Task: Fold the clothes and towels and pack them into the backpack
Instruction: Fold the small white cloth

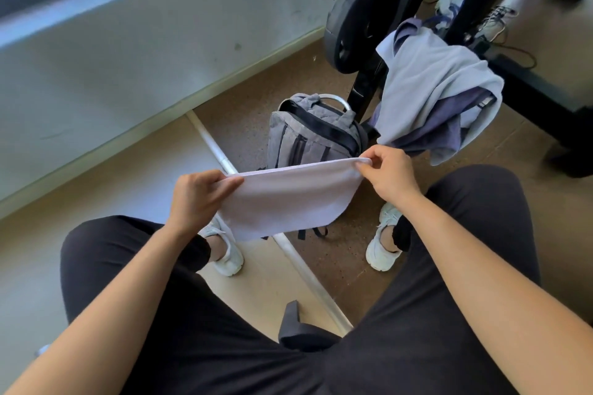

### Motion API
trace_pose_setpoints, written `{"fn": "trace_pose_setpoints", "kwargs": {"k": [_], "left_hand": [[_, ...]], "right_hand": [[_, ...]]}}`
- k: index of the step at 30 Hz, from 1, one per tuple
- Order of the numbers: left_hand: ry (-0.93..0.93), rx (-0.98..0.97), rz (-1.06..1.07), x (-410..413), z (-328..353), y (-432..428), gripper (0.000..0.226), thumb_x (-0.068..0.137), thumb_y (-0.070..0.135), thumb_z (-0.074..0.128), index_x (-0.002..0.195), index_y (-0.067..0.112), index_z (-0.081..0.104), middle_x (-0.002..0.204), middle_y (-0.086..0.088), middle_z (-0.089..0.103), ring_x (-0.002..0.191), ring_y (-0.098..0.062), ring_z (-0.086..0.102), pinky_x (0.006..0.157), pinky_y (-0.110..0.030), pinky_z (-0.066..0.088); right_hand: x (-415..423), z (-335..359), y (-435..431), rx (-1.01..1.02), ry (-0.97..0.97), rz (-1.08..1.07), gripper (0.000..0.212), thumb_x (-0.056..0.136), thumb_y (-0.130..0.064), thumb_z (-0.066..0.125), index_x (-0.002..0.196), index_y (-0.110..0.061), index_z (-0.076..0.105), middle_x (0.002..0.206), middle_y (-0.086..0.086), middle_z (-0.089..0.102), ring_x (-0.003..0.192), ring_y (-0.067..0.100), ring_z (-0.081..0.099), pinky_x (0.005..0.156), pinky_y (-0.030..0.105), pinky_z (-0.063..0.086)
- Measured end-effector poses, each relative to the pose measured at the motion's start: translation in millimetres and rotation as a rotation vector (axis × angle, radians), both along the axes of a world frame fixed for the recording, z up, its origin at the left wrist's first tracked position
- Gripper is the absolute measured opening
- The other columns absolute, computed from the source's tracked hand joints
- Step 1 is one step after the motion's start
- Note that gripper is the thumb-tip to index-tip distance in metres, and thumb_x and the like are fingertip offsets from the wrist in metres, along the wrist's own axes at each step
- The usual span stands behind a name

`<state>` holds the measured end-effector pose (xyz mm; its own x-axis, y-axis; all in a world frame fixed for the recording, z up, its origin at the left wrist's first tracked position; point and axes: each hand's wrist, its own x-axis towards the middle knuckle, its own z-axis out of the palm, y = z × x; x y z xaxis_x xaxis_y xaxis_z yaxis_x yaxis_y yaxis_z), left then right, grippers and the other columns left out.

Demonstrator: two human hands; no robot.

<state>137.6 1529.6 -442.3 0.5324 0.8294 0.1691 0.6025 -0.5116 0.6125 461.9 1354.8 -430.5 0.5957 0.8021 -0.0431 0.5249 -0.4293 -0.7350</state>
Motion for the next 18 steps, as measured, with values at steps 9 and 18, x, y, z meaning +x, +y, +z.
{"fn": "trace_pose_setpoints", "kwargs": {"k": [9, 18], "left_hand": [[-0.041, -0.329, -0.097, -7.1, -12.8, -6.1, 0.028, 0.078, 0.023, 0.09, 0.076, 0.042, 0.07, 0.055, 0.012, 0.045, 0.053, -0.007, 0.038, 0.058, -0.027, 0.037], [-0.517, -0.756, 0.1, -1.5, 1.3, -2.3, 0.008, 0.087, 0.032, 0.081, 0.084, 0.025, 0.08, 0.074, 0.004, 0.073, 0.069, -0.01, 0.066, 0.069, -0.027, 0.056]], "right_hand": [[6.3, -9.6, -0.2, -0.153, 0.137, -0.104, 0.013, 0.093, -0.018, 0.064, 0.083, -0.011, 0.062, 0.082, 0.006, 0.061, 0.082, 0.024, 0.056, 0.059, 0.027, 0.037], [-0.7, 2.4, 0.1, -0.17, 0.756, 0.13, 0.012, 0.098, -0.016, 0.063, 0.085, -0.015, 0.063, 0.075, -0.002, 0.065, 0.068, 0.009, 0.059, 0.059, 0.023, 0.045]]}}
